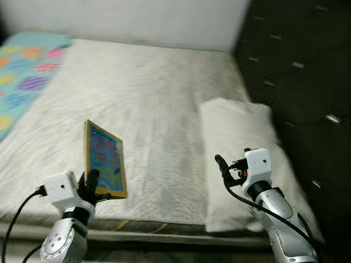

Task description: Clean up the room

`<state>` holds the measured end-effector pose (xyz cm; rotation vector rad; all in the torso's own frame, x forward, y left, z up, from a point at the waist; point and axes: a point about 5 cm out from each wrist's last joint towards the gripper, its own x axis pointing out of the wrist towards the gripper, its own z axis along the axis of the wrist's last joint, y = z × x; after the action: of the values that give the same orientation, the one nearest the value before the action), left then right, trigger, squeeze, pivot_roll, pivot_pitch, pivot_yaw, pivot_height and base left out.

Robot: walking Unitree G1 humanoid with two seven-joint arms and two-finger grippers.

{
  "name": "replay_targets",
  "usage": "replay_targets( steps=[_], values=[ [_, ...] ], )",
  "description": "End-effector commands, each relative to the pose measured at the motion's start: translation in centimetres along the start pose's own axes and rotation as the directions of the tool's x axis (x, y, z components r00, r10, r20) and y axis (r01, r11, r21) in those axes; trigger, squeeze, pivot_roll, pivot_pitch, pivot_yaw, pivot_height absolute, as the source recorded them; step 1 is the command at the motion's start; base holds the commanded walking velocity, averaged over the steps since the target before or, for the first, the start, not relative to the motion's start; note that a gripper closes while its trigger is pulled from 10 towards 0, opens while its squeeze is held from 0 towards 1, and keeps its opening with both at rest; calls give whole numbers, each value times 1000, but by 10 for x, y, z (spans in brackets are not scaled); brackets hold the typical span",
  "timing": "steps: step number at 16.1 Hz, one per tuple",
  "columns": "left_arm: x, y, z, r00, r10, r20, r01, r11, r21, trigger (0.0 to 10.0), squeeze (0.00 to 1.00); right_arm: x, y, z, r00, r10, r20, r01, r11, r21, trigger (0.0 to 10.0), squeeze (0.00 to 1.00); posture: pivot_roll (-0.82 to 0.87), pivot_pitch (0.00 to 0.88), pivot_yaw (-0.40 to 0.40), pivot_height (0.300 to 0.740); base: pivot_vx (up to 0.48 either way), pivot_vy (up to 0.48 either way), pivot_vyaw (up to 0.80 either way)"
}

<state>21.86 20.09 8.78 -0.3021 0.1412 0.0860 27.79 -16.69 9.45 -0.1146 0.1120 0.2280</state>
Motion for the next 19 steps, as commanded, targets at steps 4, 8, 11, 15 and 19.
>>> replay_targets(
  steps=[4, 8, 11, 15, 19],
  values=[
    [5, -6, 5, 999, -35, 14, 35, 999, 6, 10000, 0, -4, -8, 2, 999, -37, 2, 37, 999, 2, 10000, 0, -23, 93, -35, 740, 0, 0, -800],
    [5, -5, 6, 999, -29, 16, 29, 1000, 8, 10000, 0, -4, -8, 0, 999, -46, -12, 46, 999, 3, 10000, 0, -19, 91, -34, 740, 0, 0, -800],
    [6, -3, 7, 999, -9, 32, 9, 1000, -5, 10000, 0, -4, -9, 0, 999, -53, -10, 53, 999, 8, 10000, 0, -19, 86, -32, 740, 0, 0, -800],
    [7, -3, 6, 1000, -4, 27, 5, 1000, -23, 10000, 0, -4, -9, 2, 999, -49, 2, 49, 999, 10, 10000, 0, -18, 78, -34, 740, 0, 0, 0],
    [6, -1, 2, 1000, 2, -1, -2, 999, -34, 10000, 0, -5, -8, -1, 999, -39, -14, 39, 999, 37, 10000, 0, -17, 76, -39, 740, 0, 0, 0]
  ],
)
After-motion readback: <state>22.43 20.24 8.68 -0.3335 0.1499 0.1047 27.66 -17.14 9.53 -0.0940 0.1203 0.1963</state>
